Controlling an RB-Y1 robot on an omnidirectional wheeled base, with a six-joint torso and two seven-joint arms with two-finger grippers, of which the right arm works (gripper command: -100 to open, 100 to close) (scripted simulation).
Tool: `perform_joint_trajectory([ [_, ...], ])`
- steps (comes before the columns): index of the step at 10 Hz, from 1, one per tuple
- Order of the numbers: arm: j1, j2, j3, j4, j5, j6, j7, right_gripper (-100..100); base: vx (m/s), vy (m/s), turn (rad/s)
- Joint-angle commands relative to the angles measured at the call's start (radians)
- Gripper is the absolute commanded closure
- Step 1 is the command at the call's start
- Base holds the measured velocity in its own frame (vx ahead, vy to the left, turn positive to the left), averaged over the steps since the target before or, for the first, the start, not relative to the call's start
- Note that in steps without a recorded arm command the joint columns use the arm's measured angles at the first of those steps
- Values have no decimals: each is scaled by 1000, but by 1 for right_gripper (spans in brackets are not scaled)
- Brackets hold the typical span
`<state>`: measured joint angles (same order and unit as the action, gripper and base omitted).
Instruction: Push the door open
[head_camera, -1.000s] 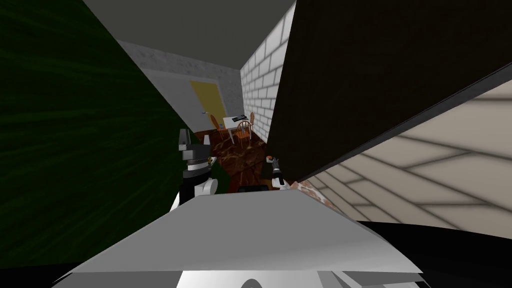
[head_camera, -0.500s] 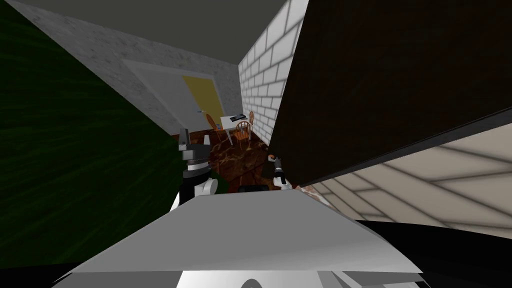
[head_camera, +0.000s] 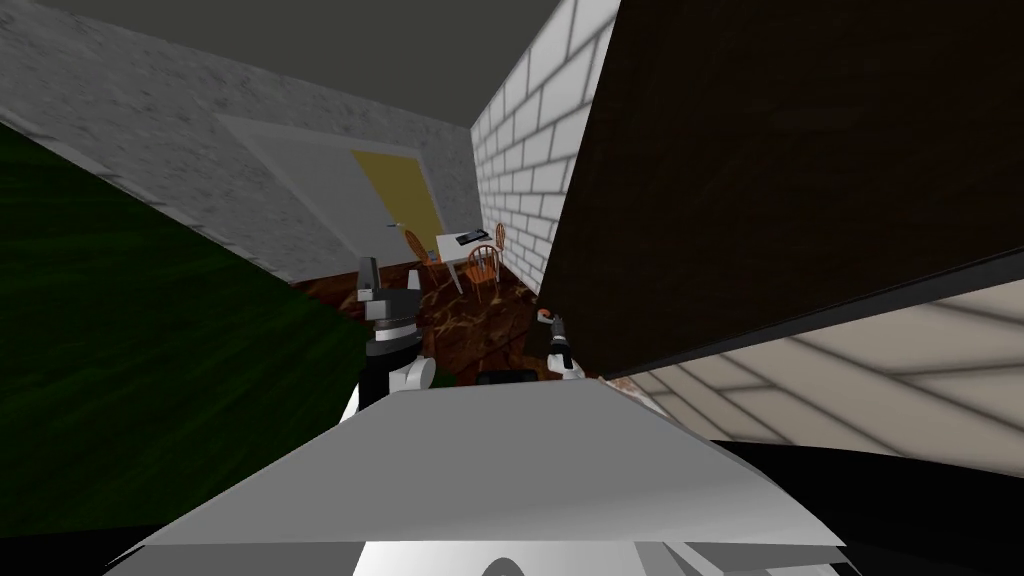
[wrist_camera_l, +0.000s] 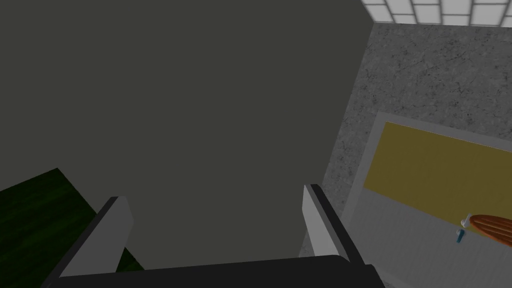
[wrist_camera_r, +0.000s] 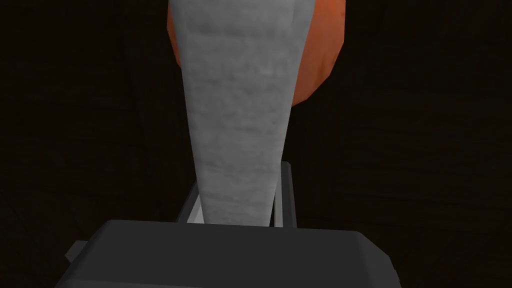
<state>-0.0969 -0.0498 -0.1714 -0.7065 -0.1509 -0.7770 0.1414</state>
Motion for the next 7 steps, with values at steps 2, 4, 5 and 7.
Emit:
perform_joint_trajectory([
  [2, 3, -11, -32, -20, -15, -3, 14, 100, 175, 43, -65],
  [4, 2, 4, -59, -21, -28, -5, 33, 100, 167, 47, -77],
  [5, 2, 4, -59, -21, -28, -5, 33, 100, 137, 32, -48],
  [7, 1, 29, -89, -23, -43, -8, 53, 100, 204, 37, -100],
])
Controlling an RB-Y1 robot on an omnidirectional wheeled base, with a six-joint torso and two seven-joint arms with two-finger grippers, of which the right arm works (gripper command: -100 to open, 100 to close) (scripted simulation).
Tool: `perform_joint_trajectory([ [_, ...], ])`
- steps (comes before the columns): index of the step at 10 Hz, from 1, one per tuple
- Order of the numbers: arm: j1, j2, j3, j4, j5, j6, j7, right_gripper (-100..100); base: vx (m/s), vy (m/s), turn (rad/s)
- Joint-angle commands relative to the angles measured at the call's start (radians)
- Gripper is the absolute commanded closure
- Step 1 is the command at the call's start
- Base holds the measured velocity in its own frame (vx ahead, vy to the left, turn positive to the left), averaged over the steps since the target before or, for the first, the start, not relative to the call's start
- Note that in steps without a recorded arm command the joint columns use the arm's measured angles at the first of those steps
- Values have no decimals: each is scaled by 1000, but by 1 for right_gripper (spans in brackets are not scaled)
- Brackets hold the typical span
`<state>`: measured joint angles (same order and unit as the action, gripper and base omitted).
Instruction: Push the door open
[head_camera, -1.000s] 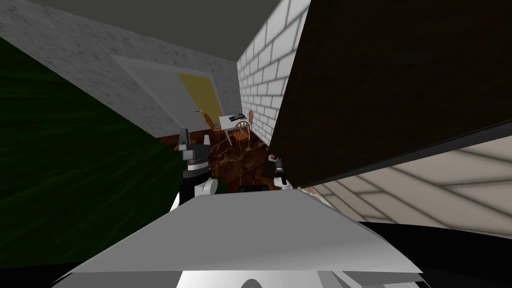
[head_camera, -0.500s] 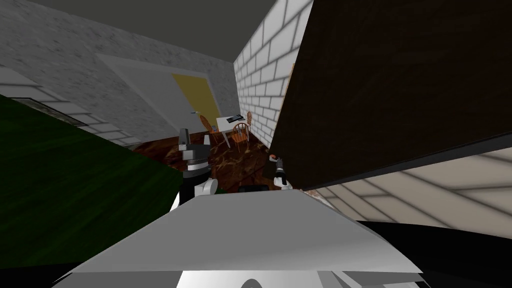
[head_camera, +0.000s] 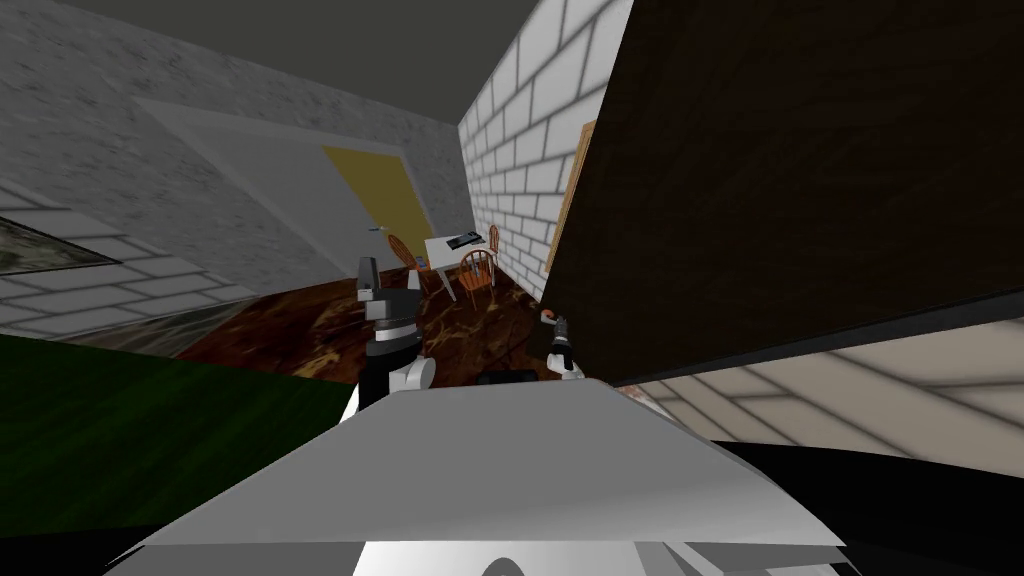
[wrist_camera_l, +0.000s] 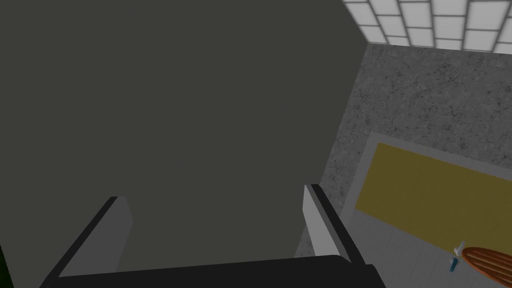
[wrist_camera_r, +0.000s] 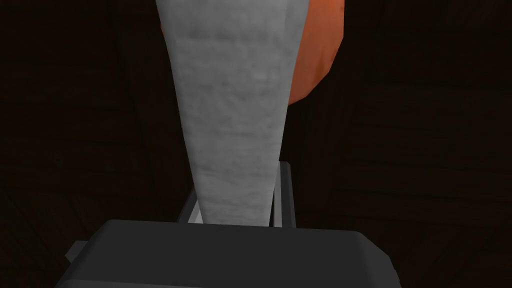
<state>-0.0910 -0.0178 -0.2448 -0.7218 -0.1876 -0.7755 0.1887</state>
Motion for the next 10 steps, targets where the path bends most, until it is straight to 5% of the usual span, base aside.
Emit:
perform_joint_trajectory([
  [1, -5, 7, -24, -8, -11, -10, 12, 100, 231, 19, -69],
  [6, -6, 64, -59, -10, -29, -13, 36, 100, 163, 66, -79],
  [8, -6, 13, -88, 5, -45, -23, 42, 100, 80, 0, -34],
  [10, -7, -3, -104, 3, -56, -23, 48, 100, 183, 20, -27],
])
